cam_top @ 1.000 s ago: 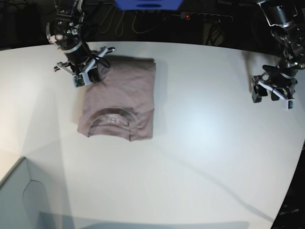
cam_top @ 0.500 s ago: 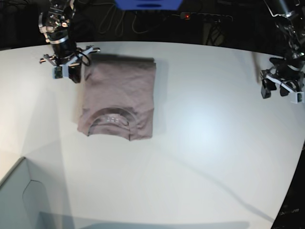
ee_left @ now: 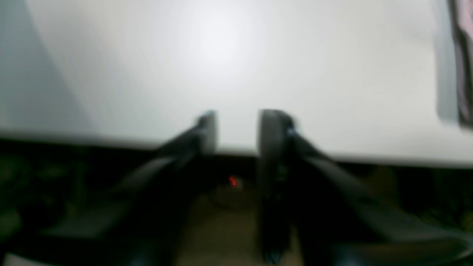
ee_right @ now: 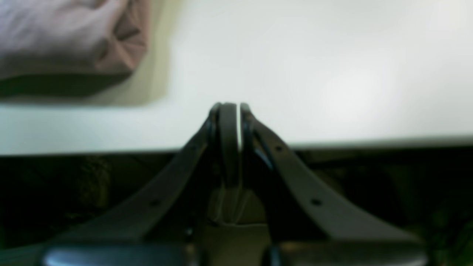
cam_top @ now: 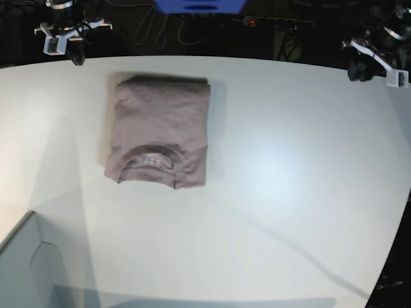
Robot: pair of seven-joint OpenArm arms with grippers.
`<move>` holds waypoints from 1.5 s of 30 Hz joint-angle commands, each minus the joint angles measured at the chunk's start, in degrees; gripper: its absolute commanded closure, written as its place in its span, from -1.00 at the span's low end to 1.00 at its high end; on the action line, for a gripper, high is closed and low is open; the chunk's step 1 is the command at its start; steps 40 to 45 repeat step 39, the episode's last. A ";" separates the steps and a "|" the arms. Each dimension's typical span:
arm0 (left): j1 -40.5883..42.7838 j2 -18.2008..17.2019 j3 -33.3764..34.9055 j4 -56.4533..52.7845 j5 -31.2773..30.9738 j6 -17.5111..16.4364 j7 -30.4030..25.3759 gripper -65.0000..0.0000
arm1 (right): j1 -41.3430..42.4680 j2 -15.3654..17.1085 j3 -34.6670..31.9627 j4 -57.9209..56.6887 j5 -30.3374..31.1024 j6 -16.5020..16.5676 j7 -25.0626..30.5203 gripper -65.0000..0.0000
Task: Layout the t-shirt on the table in an organized manner, then fold the t-shirt properly
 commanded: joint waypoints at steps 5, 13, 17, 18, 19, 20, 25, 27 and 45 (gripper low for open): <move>3.71 6.55 -3.72 -1.93 -0.37 0.10 -0.95 0.96 | -7.14 0.28 -0.28 -0.75 7.48 -0.28 1.03 1.00; -4.81 7.52 -0.46 -31.21 15.72 0.10 -8.69 1.00 | -4.95 2.47 -7.14 -24.31 8.00 -0.28 1.21 1.00; -12.02 4.97 5.78 -52.57 26.53 0.45 -23.46 1.00 | 0.24 7.48 -14.53 -39.61 7.74 -0.10 1.47 1.00; -14.75 4.27 7.62 -59.34 28.38 0.72 -27.41 1.00 | 1.73 8.97 -16.99 -43.39 7.74 -0.10 1.56 1.00; -17.21 3.30 9.47 -65.58 29.96 0.72 -30.49 1.00 | 3.23 9.85 -19.71 -46.73 7.74 -0.10 1.56 1.00; -20.02 2.07 11.32 -72.35 31.54 0.80 -33.30 1.00 | 4.90 10.90 -22.70 -49.98 7.83 -0.10 1.65 1.00; -32.68 -0.04 19.76 -97.14 35.94 5.64 -42.45 1.00 | 10.79 12.66 -29.21 -60.45 8.00 -0.10 5.34 1.00; -33.47 0.40 22.66 -97.36 36.82 13.02 -42.10 1.00 | 12.72 12.57 -28.94 -63.44 8.00 -0.54 6.66 1.00; -34.00 3.65 25.03 -97.36 36.90 23.49 -39.63 1.00 | 17.03 11.87 -29.56 -71.88 7.74 -38.78 10.53 1.00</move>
